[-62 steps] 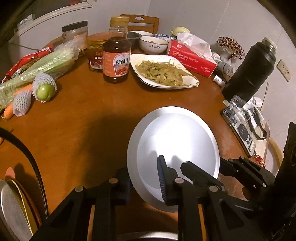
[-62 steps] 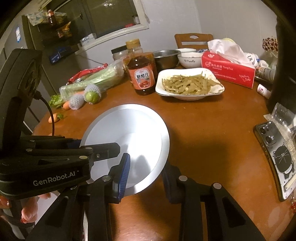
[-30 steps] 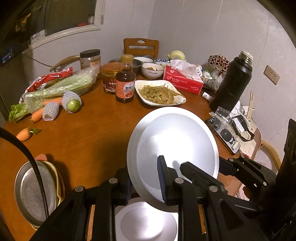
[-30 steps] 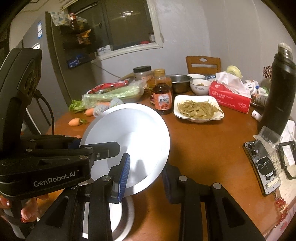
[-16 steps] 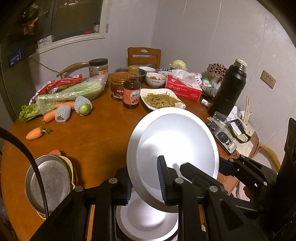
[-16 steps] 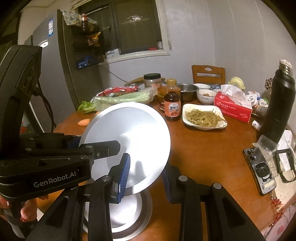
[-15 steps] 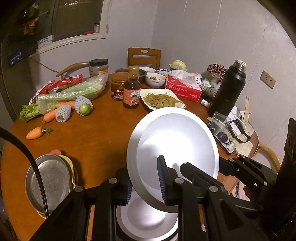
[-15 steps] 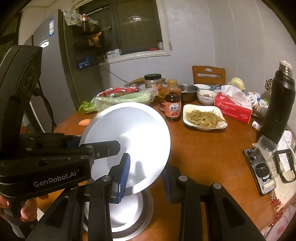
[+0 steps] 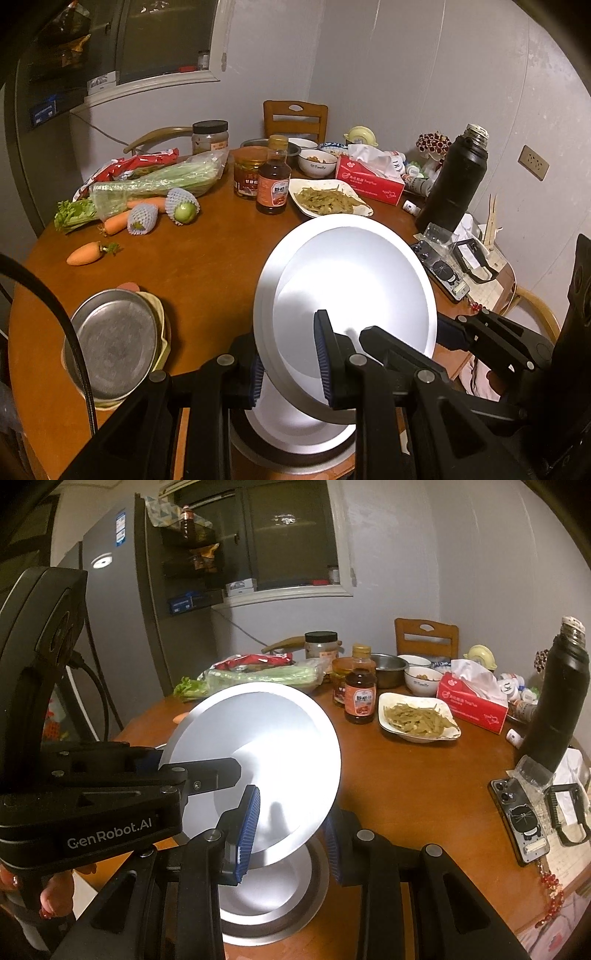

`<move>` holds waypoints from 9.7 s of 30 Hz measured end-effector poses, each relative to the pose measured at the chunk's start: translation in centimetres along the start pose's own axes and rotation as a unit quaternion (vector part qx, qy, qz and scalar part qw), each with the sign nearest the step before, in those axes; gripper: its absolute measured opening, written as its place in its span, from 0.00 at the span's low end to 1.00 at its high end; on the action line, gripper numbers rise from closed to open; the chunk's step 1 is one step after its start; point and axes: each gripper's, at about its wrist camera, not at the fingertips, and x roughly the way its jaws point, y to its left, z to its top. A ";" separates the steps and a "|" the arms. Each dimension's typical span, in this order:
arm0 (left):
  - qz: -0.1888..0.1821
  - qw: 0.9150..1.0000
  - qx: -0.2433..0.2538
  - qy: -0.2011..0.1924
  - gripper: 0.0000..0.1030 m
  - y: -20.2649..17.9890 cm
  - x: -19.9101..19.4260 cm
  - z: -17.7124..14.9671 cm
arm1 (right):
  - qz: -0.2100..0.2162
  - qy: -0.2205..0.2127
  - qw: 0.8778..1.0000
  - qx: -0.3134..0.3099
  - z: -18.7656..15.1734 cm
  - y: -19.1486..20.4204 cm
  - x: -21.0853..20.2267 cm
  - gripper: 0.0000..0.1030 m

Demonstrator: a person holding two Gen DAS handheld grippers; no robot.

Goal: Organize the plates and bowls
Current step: 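Lift the second white plate with the left gripper over the steel bowl, then lower the second white plate onto the first and open the left gripper, then grasp the rim of the steel bowl holding the plates with the left gripper, then lift the steel bowl with the left gripper and carry it over the grey pan stack, then lower the steel bowl onto the grey pan and open the left gripper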

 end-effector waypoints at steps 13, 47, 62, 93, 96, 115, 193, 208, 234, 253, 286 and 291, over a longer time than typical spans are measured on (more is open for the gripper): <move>0.009 1.000 -0.004 0.017 0.24 -0.1 -0.2 -2.2 | 0.009 0.013 1.000 -0.015 -1.6 0.8 -0.7 0.33; 0.033 0.997 -0.018 0.074 0.24 1.2 4.8 -5.9 | 0.006 0.082 0.996 -0.032 -5.7 1.2 3.7 0.34; 0.028 0.997 -0.023 0.065 0.24 1.4 4.1 -5.9 | 0.004 0.088 0.996 -0.023 -5.8 0.9 4.0 0.38; 0.060 0.997 -0.036 0.023 0.36 2.4 1.0 -5.4 | 0.004 0.051 0.999 -0.010 -4.6 0.4 1.9 0.54; 0.061 0.997 -0.041 0.023 0.42 2.8 0.9 -5.5 | 0.001 0.046 0.999 -0.002 -4.5 -0.1 1.5 0.56; 0.026 0.995 -0.088 0.044 0.52 5.4 1.5 -6.4 | -0.022 0.048 0.998 0.037 -4.4 -2.7 1.3 0.62; -0.008 0.990 -0.106 0.090 0.60 5.4 7.1 -7.7 | 0.045 0.146 0.983 0.099 -7.7 -1.9 7.6 0.65; -0.006 0.993 -0.095 0.071 0.50 5.1 6.5 -7.9 | 0.047 0.136 0.987 0.072 -7.6 -0.3 7.7 0.56; 0.028 0.989 -0.148 -0.008 0.50 13.5 -0.9 -7.0 | 0.090 0.103 0.991 -0.001 -1.8 8.7 8.8 0.55; 0.041 0.986 -0.157 -0.022 0.50 17.7 -1.8 -6.6 | 0.094 0.089 0.991 -0.028 0.0 12.6 11.1 0.55; 0.050 0.983 -0.177 -0.001 0.50 23.4 1.2 -4.1 | 0.100 0.121 0.987 -0.032 2.8 15.8 17.2 0.55; 0.052 0.982 -0.180 0.005 0.50 23.8 1.8 -4.1 | 0.101 0.125 0.987 -0.032 2.8 15.8 17.8 0.55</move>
